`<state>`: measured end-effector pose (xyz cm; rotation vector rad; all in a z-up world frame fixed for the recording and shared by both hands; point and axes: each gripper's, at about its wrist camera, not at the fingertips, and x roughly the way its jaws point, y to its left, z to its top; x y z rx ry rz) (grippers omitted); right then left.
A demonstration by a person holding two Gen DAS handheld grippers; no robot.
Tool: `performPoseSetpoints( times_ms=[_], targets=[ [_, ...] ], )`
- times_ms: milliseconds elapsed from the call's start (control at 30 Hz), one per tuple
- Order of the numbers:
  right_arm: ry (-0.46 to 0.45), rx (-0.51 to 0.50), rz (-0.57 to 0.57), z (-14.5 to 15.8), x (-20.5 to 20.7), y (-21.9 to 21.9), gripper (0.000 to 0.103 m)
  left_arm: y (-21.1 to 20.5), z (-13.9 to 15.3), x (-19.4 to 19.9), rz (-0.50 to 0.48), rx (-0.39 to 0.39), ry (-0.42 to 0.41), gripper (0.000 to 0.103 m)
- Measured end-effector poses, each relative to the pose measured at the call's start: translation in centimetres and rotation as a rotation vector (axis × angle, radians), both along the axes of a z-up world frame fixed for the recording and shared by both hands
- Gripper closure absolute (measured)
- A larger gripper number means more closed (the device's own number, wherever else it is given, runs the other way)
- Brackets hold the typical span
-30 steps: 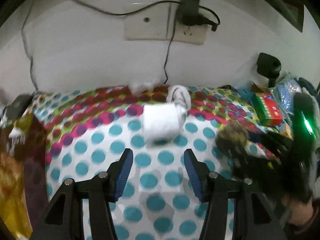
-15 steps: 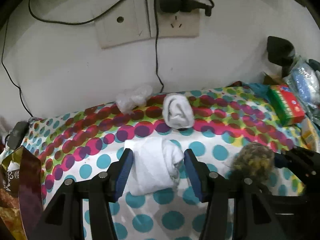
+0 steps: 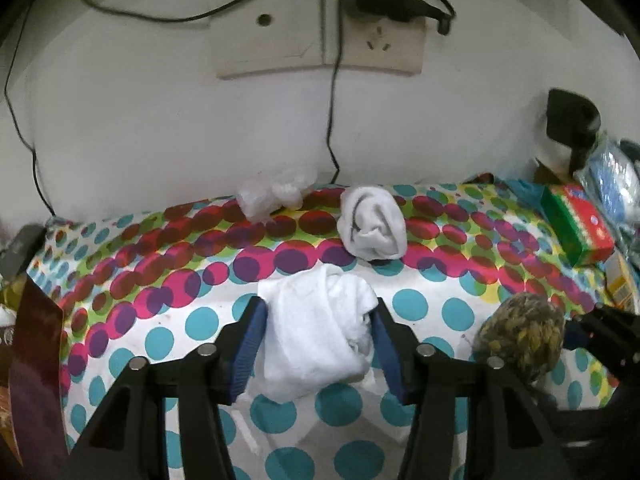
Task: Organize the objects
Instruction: 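Lift the white rolled sock with the left gripper and carry it toward the gold tray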
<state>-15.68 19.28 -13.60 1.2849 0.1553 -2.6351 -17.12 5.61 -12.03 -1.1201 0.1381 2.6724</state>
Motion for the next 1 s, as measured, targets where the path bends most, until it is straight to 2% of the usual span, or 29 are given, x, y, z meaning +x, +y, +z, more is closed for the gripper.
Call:
performPoseSetpoints(
  times_ms=[67, 133, 167, 200, 300, 333, 367, 400, 900, 933, 967, 1000],
  targets=[
    [0.000, 0.011, -0.001, 0.0, 0.1, -0.2, 0.048, -0.5, 0.0, -0.1, 0.010, 0.027, -0.008, 0.051],
    [-0.008, -0.007, 0.013, 0.0, 0.0, -0.2, 0.037, -0.8, 0.0, -0.2, 0.012, 0.048, -0.013, 0.051],
    [-0.014, 0.002, 0.030, -0.1, -0.1, -0.6, 0.027, -1.0, 0.0, -0.2, 0.010, 0.061, -0.018, 0.051],
    [-0.016, 0.027, 0.033, -0.1, -0.1, -1.0, 0.022, -1.2, 0.0, -0.3, 0.016, 0.073, -0.023, 0.050],
    [-0.023, 0.014, 0.007, -0.2, -0.1, -0.8, 0.019, -1.6, 0.0, -0.5, 0.020, 0.099, -0.032, 0.049],
    [-0.024, 0.030, -0.003, -0.2, -0.1, -0.9, 0.014, -1.7, 0.0, -0.5, 0.021, 0.106, -0.032, 0.049],
    [-0.032, 0.033, -0.026, -0.4, -0.2, -0.7, 0.000, -1.8, 0.0, -0.5, 0.020, 0.113, -0.034, 0.049],
    [-0.053, 0.024, -0.053, -0.6, -0.3, -0.4, 0.000, -1.8, 0.0, -0.6, 0.023, 0.114, -0.035, 0.049],
    [-0.050, 0.023, -0.058, 0.0, -0.1, -0.8, 0.000, -1.5, 0.2, -0.3, 0.042, 0.087, -0.008, 0.049],
    [-0.050, 0.024, -0.058, -0.1, -0.1, -0.8, 0.001, -1.5, 0.2, -0.2, 0.045, 0.087, -0.003, 0.049],
    [-0.046, 0.023, -0.058, 0.0, 0.0, -0.8, 0.015, -1.5, 0.3, -0.2, 0.048, 0.088, 0.002, 0.049],
    [-0.028, 0.014, -0.053, 0.3, 0.2, -0.7, 0.051, -1.7, 0.4, -0.1, 0.053, 0.090, 0.007, 0.050]
  ],
)
